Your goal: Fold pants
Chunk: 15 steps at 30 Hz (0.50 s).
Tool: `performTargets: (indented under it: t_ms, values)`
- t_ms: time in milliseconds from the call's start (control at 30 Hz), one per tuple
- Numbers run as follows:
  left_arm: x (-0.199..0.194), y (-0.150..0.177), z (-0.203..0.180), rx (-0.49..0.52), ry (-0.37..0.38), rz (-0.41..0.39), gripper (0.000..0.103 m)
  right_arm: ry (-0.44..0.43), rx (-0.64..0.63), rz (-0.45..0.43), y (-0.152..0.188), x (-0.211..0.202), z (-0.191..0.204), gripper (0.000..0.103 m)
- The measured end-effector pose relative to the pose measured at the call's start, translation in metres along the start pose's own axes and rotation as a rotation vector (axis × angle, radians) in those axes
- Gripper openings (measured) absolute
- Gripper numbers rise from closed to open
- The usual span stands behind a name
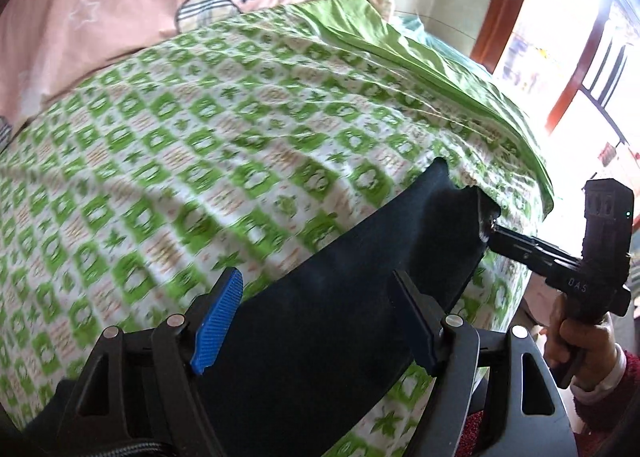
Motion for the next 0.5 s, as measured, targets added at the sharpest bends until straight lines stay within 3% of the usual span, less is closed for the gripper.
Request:
performTargets:
  t_ms: [200, 300, 367, 400, 433, 467, 500]
  values:
    - [0.033, -0.025, -0.025, 0.079, 0.056, 0.060, 0.076, -0.003, 0.032, 0.011, -0.002, 0.010, -0.005, 0.039]
    - [0.054, -0.033, -0.035, 0.113, 0.069, 0.093, 0.076, -0.001, 0.040, 0.010, 0.000, 0.012, -0.010, 0.031]
    - [0.066, -0.036, -0.041, 0.125, 0.082, 0.115, 0.074, 0.004, 0.044, 0.011, 0.001, 0.013, -0.013, 0.019]
    - [0.074, -0.038, -0.046, 0.134, 0.101, 0.132, 0.071, 0.006, 0.047, 0.010, 0.002, 0.013, -0.014, 0.017]
    - [0.080, -0.039, -0.051, 0.141, 0.114, 0.146, 0.061, 0.007, 0.047, 0.008, 0.002, 0.012, -0.015, 0.012]
    - [0.084, -0.038, -0.054, 0.148, 0.120, 0.156, 0.044, 0.007, 0.046, 0.006, 0.002, 0.011, -0.016, 0.010]
    - [0.089, -0.037, -0.060, 0.166, 0.128, 0.175, 0.034, 0.004, 0.045, 0.005, 0.002, 0.010, -0.016, 0.009]
Point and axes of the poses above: each gripper's, at about its wrist camera, not at the fingertips, and x roughly the way its jaws point, z to its left, y to its underside, the point moved 8 cm from there along x, roughly the way its jaws point, and after that the axes turned 4 degrees about z, right-handed, at the moved point
